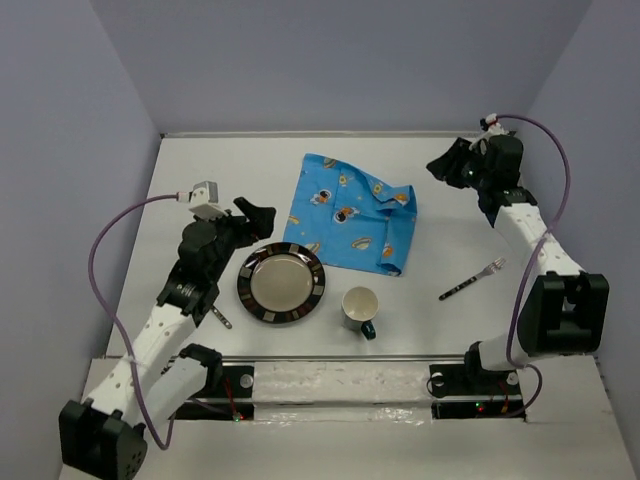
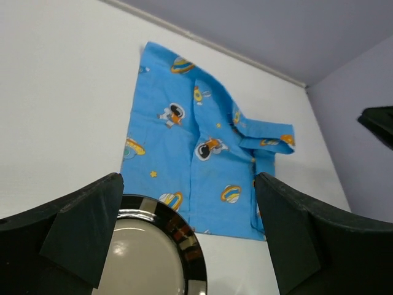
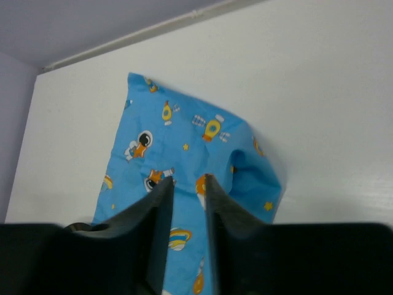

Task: Set the dinner table for one person

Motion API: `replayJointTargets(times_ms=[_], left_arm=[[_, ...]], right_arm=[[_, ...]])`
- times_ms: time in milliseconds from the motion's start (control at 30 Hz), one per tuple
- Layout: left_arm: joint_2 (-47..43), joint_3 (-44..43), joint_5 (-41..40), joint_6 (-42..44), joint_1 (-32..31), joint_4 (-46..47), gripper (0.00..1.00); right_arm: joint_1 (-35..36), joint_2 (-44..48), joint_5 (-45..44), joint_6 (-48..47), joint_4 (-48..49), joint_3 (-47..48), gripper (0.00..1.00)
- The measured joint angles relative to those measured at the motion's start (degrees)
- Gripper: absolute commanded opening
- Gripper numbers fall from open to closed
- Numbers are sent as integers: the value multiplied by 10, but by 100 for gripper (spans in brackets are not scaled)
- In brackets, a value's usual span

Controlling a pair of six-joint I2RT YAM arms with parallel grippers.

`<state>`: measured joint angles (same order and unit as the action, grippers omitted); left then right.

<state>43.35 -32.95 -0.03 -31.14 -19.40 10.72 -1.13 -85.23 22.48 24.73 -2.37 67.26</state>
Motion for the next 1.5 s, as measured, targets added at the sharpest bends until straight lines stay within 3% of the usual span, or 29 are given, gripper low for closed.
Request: replayJointTargets(times_ms=[67, 133, 200, 233, 267, 333, 433, 600, 733, 767, 933, 1100, 1267, 1300, 1433, 1500], left_arm=[[43, -7, -17, 0, -13, 9, 92], [114, -26, -35, 2, -30, 16, 88], [162, -39, -43, 5, -39, 20, 79], [175, -42, -45, 6, -42, 21, 79], [183, -42, -47, 9, -43, 21, 78], [188, -42, -55, 11, -43, 19, 78], [184, -42, -68, 15, -43, 20, 78], [164, -33, -79, 21, -43, 19, 77], [140, -11, -82, 21, -43, 19, 77], [138, -7, -82, 20, -43, 20, 75], [167, -5, -82, 20, -43, 29, 75], [275, -37, -82, 22, -43, 36, 72], [357, -107, -87, 38, -43, 33, 68], [370, -122, -87, 42, -43, 33, 68], [418, -181, -91, 60, -42, 29, 66], [443, -205, -89, 69, -41, 27, 66]], right_arm=[[31, 26, -43, -8, -10, -30, 2], [73, 40, -71, -17, -20, -54, 6], [140, 35, -96, -33, -40, -68, 23], [170, 26, -104, -39, -49, -68, 32], [208, 10, -117, -45, -57, -63, 49], [269, -32, -149, -61, -70, -38, 64], [332, -109, -182, -72, -87, 11, 73], [370, -240, -271, -81, -105, 119, 79], [377, -327, -355, -98, -128, 194, 79], [377, -340, -372, -103, -136, 203, 75], [377, -348, -429, -112, -167, 209, 67], [377, -269, -450, -107, -172, 136, 73], [377, -123, -455, -89, -177, 34, 52], [376, -102, -456, -86, -175, 21, 51], [377, -64, -454, -69, -169, -36, 54], [377, -66, -452, -61, -173, -66, 64]])
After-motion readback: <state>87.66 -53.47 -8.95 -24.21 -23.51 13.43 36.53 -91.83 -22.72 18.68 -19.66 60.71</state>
